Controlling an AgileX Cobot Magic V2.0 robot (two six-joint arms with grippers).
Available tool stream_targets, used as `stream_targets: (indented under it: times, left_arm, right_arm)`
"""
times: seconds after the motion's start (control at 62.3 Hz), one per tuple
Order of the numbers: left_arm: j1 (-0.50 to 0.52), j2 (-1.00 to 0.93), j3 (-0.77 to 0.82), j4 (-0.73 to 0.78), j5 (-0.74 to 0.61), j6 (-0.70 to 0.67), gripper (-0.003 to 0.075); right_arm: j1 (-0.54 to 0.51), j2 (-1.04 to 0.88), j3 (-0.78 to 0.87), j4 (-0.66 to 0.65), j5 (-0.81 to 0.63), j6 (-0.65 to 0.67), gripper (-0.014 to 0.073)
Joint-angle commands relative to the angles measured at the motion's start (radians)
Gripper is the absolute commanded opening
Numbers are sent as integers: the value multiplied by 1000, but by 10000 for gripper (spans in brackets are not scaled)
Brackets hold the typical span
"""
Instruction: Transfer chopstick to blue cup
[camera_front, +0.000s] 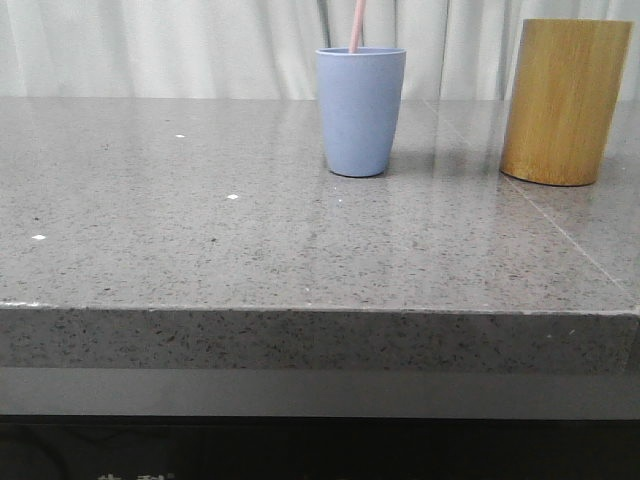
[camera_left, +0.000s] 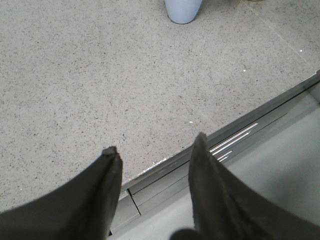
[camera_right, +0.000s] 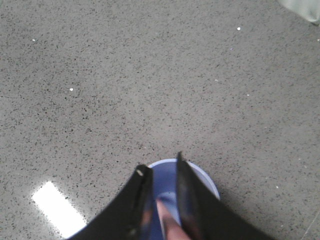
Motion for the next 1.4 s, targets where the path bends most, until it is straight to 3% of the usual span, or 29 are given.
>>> stream_targets:
  times: [0.0, 0.128, 0.289, 0.61, 0.867, 1.059, 1.381]
  left_arm:
    - [3, -4, -21, -6, -57, 0, 314]
    - [3, -4, -21, -4, -57, 0, 314]
    - [3, -4, -21, -4, -57, 0, 314]
    - [3, -4, -21, -4, -57, 0, 314]
    - [3, -4, -21, -2, -59, 0, 314]
    - [3, -4, -21, -2, -63, 0, 314]
    - [3, -4, -21, -2, -70, 0, 314]
  right_arm:
    - [1, -45, -27, 30, -68, 1, 317]
    - [-1, -60, -28, 30, -61, 1, 402]
    - [-2, -125, -37, -28, -27, 16, 403]
    - [-2, -364, 10, -268, 168, 285, 402]
    - [-11, -629, 354, -271, 37, 339, 402]
    - [-97, -824, 658, -271, -115, 387, 402]
    - [-121, -1100, 1017, -273, -135, 382, 402]
